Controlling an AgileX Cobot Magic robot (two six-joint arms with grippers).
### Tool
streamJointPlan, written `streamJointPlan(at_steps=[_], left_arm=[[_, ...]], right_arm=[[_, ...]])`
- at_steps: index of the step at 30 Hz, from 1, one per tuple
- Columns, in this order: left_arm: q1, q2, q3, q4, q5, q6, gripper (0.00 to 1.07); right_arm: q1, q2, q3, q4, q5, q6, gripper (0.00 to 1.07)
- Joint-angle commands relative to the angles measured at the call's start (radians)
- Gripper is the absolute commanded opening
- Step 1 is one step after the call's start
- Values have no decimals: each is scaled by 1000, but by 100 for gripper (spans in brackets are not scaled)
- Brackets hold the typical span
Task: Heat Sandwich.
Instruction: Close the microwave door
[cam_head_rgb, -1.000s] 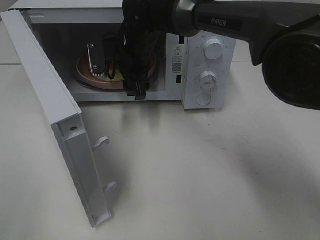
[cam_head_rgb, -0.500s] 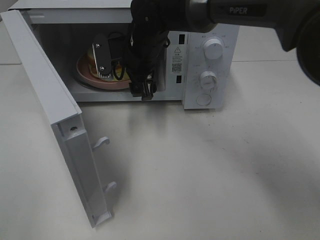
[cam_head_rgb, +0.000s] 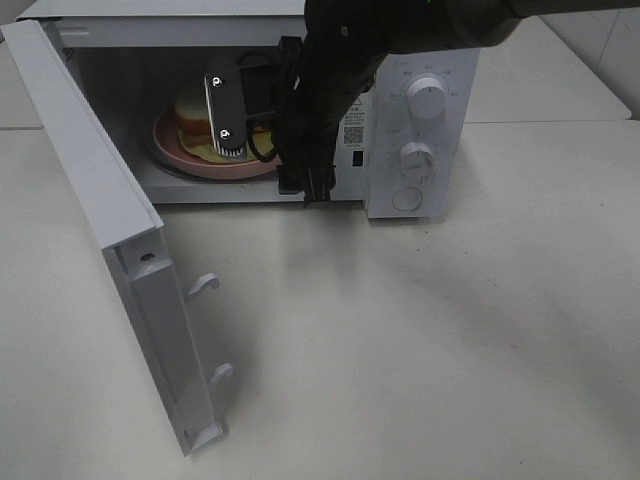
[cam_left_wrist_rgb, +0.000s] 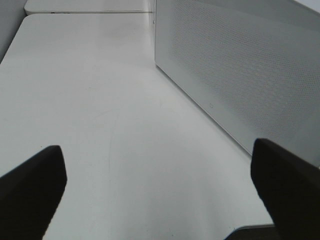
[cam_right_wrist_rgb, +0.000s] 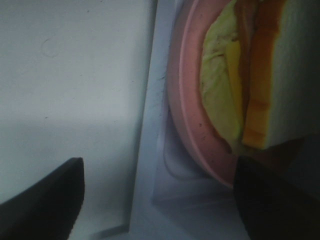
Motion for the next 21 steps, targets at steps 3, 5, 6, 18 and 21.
streamJointPlan(at_steps=[3,5,6,18,21], left_arm=[[3,-5,2,-2,-3,-5,95],[3,-5,2,-2,-3,-5,95],[3,-5,2,-2,-3,-5,95],[3,-5,2,-2,-3,-5,95],[3,-5,2,-2,-3,-5,95]], right_arm=[[-1,-122,167,-4,-45,43,76],[-1,-141,193,-4,-46,48,76],[-1,-182,240,-4,-50,64,76],[-1,-395,481,-2,-39,222,76],[-1,-476,548,4,-7,318,76]])
